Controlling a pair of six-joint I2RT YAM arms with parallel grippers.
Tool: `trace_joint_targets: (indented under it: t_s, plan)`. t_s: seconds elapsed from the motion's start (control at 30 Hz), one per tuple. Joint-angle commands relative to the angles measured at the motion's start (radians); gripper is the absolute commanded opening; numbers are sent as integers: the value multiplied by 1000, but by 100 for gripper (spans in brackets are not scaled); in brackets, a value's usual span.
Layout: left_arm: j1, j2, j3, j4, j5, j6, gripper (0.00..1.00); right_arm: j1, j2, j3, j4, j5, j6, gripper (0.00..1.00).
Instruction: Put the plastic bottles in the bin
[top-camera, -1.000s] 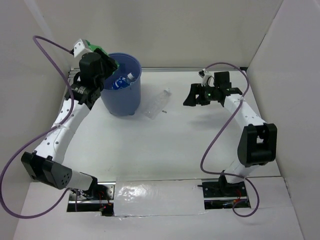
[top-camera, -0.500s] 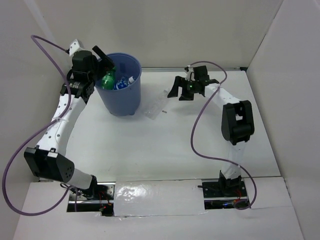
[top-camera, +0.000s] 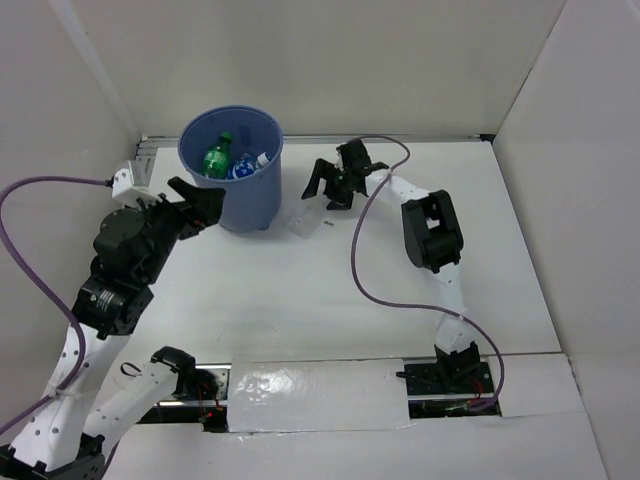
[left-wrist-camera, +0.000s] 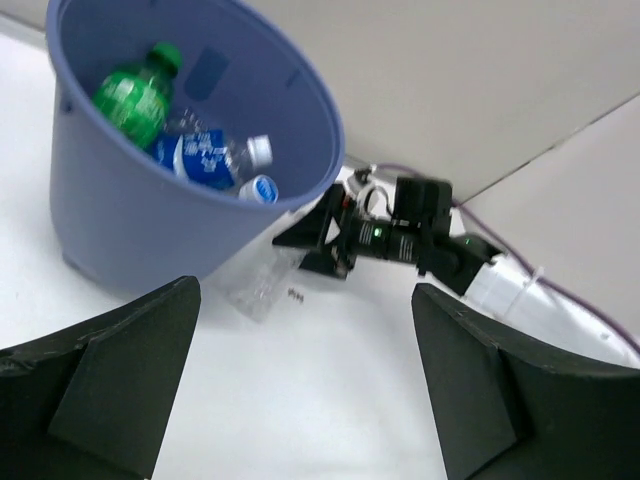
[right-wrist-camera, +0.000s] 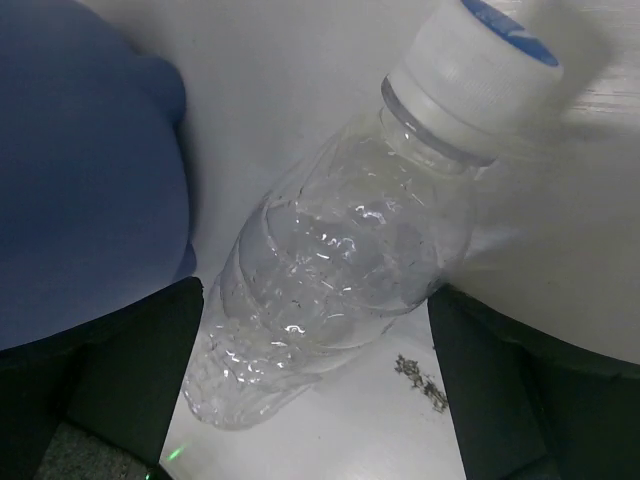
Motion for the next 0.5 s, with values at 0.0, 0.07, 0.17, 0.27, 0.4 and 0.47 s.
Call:
trace_joint_targets:
  t_s: [0.0,0.07,0.17,0.27,0.4,0.47]
  plan:
    - [-13,-32,-56,-63,-13,-33,100,54,39,58,16,125,42,100]
    - [-13,-42,-70,-78,-13,-44,100,70,52,70,16,138,42,94]
    - [-24,-42,-100,-103,-4,-57,100,82,52,43,36,152,42,77]
    - [-44,-42,-146,-103,7,-67,100,51,13,-16,54,112,4,43]
    - [-68,-107,-235,-112,35,-115,100,-50,-125,-53,43,66,-61,22]
    - [-81,-137,-280,-121,44,-148,100,-91,-187,-53,43,66,-139,19]
